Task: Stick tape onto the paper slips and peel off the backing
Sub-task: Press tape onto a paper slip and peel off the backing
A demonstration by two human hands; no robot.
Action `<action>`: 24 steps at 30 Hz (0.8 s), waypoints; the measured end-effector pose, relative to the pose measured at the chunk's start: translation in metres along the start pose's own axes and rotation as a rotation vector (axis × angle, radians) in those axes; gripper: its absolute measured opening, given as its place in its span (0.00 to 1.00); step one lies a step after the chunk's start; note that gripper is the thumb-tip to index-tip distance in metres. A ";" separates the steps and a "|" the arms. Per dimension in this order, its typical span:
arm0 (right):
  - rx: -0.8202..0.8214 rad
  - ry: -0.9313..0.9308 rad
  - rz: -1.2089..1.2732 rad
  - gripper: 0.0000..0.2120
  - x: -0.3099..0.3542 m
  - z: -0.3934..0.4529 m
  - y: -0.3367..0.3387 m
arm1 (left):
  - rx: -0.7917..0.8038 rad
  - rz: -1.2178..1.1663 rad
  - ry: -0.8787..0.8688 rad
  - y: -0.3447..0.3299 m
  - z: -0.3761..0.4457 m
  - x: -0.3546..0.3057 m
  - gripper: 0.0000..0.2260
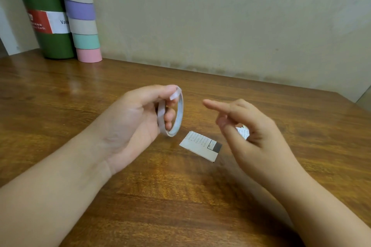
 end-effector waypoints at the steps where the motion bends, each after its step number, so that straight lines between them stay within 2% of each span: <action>1: -0.052 -0.050 0.016 0.16 -0.006 0.000 0.007 | -0.003 0.006 -0.017 0.001 -0.001 -0.004 0.08; 4: -0.161 -0.081 -0.045 0.10 -0.009 0.000 0.024 | -0.040 0.162 -0.055 0.001 -0.003 -0.008 0.12; 8: -0.223 0.003 -0.111 0.04 0.008 0.000 0.031 | -0.019 0.398 -0.052 -0.011 -0.006 -0.001 0.14; 15: -0.217 0.051 -0.195 0.02 0.013 -0.001 0.025 | 0.035 0.531 -0.066 -0.025 -0.009 0.006 0.17; 24: -0.234 0.056 -0.284 0.01 0.011 -0.002 0.022 | 0.108 0.580 -0.092 -0.034 -0.010 0.011 0.19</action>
Point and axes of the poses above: each hand's wrist, its own z-axis towards the middle knuckle, its own y-axis out of the back of the hand, x = y × z, the point moved 9 cm from there along z, towards the middle knuckle, and after that the axes turned 3 degrees about y, right-handed, at the moved point
